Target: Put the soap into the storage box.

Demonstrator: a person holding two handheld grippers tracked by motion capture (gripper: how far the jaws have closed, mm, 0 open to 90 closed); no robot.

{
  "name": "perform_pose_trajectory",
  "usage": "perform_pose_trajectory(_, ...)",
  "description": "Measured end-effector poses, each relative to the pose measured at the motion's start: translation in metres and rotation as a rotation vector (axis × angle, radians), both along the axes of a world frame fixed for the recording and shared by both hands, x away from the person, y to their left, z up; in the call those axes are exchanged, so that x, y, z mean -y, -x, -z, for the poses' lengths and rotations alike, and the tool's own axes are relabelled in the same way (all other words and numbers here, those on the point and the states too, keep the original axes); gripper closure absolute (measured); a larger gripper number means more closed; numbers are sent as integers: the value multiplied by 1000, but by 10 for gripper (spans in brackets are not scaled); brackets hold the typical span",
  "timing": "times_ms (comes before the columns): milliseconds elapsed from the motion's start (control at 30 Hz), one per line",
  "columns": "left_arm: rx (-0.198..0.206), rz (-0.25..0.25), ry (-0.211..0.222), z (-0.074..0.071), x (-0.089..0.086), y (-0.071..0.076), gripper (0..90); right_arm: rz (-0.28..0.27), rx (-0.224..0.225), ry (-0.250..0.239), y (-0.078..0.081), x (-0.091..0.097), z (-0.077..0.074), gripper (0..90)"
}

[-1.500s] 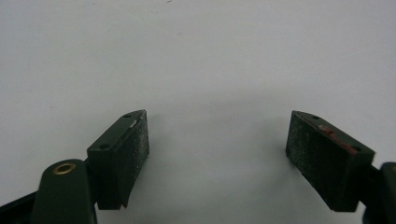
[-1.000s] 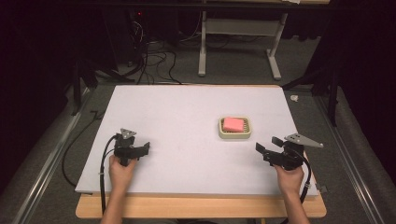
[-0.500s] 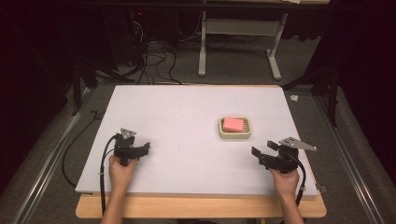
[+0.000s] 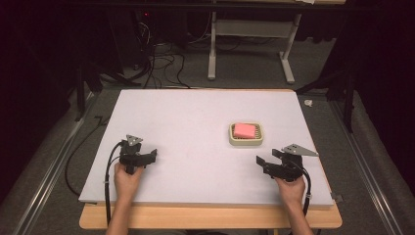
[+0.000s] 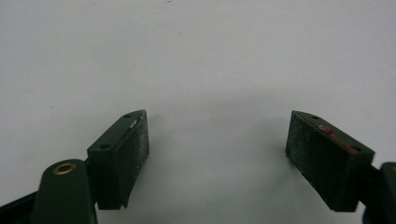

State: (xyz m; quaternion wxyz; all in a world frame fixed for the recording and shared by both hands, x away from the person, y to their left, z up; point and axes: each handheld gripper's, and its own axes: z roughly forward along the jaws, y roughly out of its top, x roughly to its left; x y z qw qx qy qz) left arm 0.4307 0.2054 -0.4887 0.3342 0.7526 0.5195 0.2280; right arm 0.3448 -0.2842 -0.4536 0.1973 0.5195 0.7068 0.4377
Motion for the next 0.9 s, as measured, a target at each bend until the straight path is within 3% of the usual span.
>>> perform_pose_trajectory(600,0,0,0,0,0,0,220,-3,-42,99,-15,-16,13,261)
perform_pose_trajectory(900,0,0,0,0,0,0,220,4,-84,144,-23,-24,18,259)
